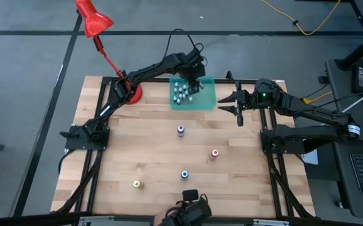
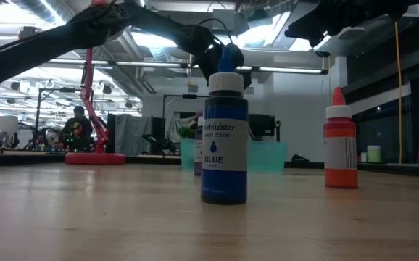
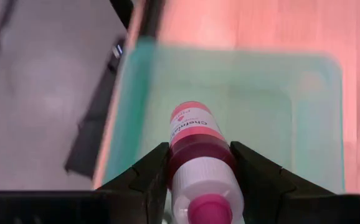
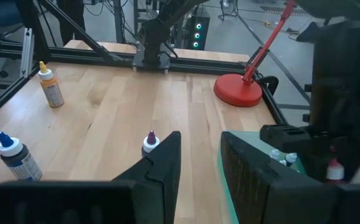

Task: Pick & Place food coloring
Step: Put the large pink food coloring bottle into the green bin

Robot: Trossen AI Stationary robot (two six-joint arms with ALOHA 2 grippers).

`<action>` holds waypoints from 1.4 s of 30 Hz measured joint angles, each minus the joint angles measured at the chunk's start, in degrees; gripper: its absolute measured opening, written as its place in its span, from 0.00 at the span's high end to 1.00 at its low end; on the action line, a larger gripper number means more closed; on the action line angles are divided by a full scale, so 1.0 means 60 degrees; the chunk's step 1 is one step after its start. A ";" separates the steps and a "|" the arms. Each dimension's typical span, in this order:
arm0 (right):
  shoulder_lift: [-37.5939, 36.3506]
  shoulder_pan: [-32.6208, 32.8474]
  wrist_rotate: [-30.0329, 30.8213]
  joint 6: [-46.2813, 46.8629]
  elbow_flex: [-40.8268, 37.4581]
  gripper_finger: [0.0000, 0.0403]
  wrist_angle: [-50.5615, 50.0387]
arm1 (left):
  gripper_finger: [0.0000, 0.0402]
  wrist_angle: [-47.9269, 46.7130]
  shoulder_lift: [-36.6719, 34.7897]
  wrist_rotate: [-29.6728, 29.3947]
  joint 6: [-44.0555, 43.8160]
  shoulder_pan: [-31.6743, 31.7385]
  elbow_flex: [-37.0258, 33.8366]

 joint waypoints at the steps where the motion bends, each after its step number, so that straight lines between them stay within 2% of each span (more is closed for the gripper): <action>1: -0.0003 0.0001 -0.0001 0.0013 0.0000 0.71 0.0001 | 0.64 -0.0261 0.0019 -0.0053 0.0126 0.0015 0.0000; 5: -0.0003 0.0000 0.0000 0.0049 0.0000 0.71 0.0022 | 0.64 -0.0629 0.0033 -0.0562 0.0679 0.0062 -0.0004; 10: -0.0003 0.0002 0.0000 0.0063 0.0000 0.71 0.0029 | 0.64 -0.0829 0.0033 -0.0519 0.0727 0.0140 -0.0077; 15: -0.0003 0.0003 0.0000 0.0073 0.0000 0.71 0.0036 | 0.64 -0.0887 0.0240 -0.0046 0.0812 0.0065 -0.0086; 42: 0.0001 0.0000 0.0000 0.0305 0.0000 0.71 0.0022 | 0.64 -0.1260 0.0519 -0.0361 0.1057 0.0031 -0.0174</action>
